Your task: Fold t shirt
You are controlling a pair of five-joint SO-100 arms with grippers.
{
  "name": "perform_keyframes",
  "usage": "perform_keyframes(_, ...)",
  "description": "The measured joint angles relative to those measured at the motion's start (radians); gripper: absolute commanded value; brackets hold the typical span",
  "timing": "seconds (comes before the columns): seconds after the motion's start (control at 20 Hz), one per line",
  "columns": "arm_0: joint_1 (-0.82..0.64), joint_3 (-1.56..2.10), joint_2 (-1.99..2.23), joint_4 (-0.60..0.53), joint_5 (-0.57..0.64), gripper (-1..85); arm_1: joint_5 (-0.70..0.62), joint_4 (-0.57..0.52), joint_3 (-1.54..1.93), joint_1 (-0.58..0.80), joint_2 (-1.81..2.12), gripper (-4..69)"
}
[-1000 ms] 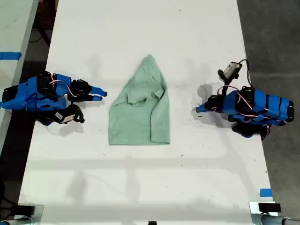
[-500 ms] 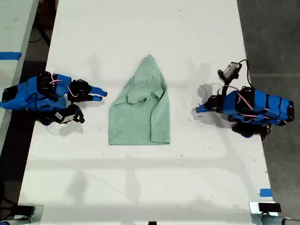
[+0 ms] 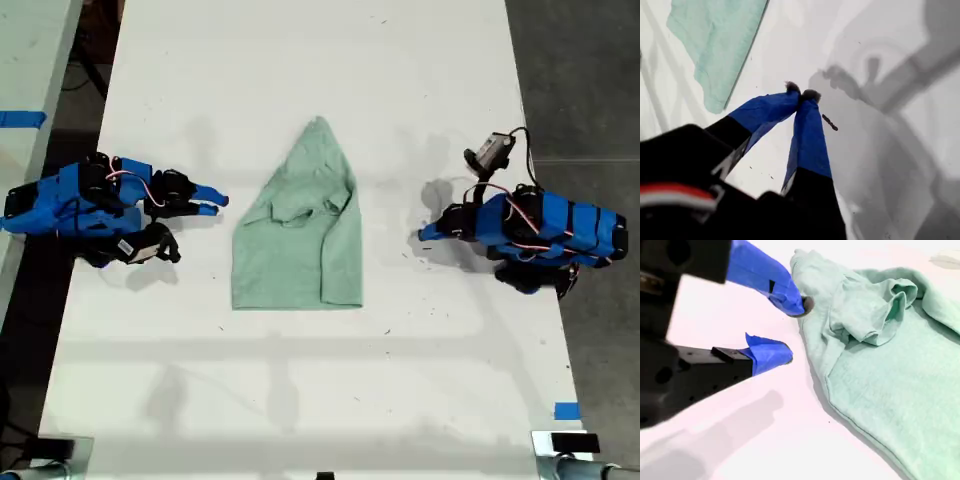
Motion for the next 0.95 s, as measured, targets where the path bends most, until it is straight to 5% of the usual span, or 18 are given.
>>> perform_keyframes(0.7,0.0,0.0,0.0,0.0,0.0,11.5,0.0,0.0,0.0,0.0,0.0,1.7)
perform_keyframes(0.95,-0.097,0.002,0.0,0.0,0.0,-0.1,0.0,0.0,0.0,0.0,0.0,1.7)
